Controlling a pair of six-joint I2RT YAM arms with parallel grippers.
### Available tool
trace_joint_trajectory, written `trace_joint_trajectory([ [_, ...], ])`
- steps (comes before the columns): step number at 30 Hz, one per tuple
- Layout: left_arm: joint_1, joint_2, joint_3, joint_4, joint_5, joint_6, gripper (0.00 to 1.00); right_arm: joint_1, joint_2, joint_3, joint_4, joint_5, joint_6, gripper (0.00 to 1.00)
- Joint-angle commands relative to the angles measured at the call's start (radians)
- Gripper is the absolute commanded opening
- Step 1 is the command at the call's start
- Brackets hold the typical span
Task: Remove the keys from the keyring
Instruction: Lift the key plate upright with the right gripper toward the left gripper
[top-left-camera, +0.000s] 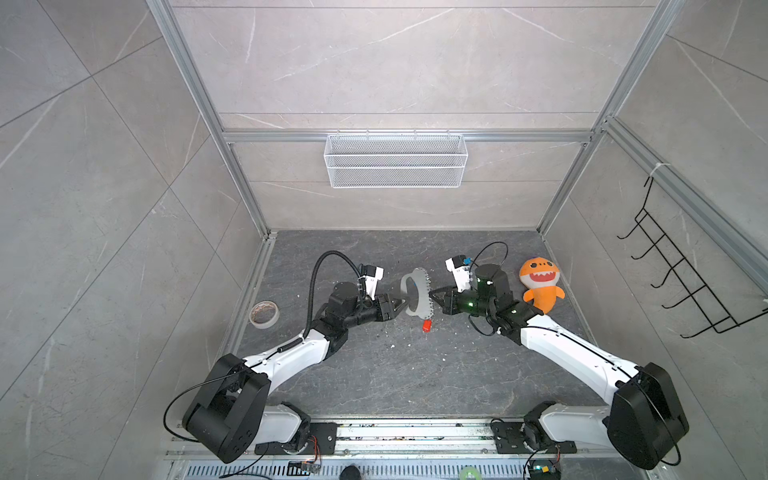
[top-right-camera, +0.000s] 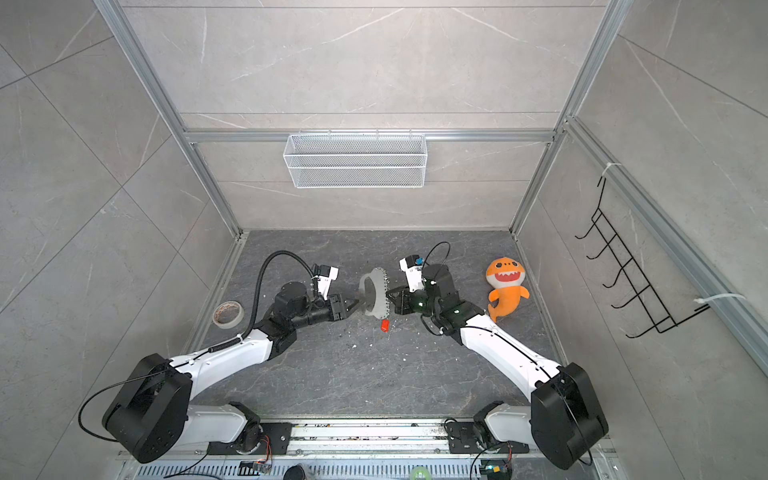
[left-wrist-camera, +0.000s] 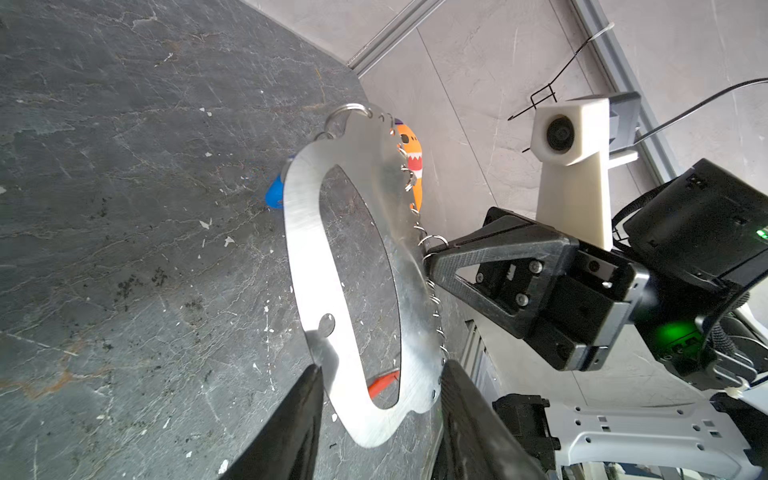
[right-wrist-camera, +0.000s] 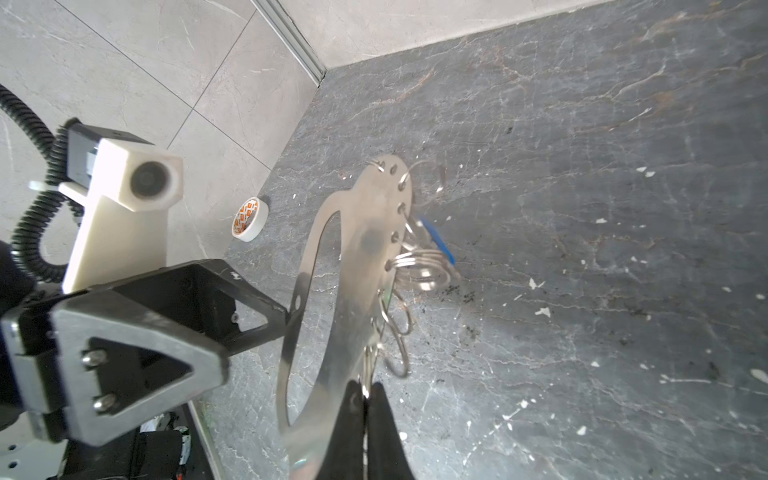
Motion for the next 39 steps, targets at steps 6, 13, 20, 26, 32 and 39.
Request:
trace_joint_trajectory([
  [6,-0.004,-0.096,0.028,-0.039,-0.056,0.046,0.57,0.024,-0.055,0.049,0.012,-0.039,0.014,0.0],
  [13,-0.004,-0.186,0.025,-0.114,-0.114,0.103,0.61,0.025,-0.064,0.047,0.031,-0.067,0.024,0.0],
  [20,-0.004,-0.184,0.029,-0.131,-0.141,0.111,0.61,0.029,-0.085,0.034,0.096,-0.115,0.059,0.0],
  [26,-0.003,-0.207,0.009,-0.086,-0.141,0.098,0.64,0.032,-0.095,0.026,0.14,-0.154,0.084,0.0],
  [32,-0.004,-0.195,-0.002,0.012,-0.075,0.038,0.5,0.04,-0.069,0.028,0.169,-0.176,0.106,0.0],
  [39,-0.004,-0.213,-0.011,0.039,-0.061,-0.04,0.22,0.04,-0.07,0.03,0.149,-0.152,0.101,0.02],
])
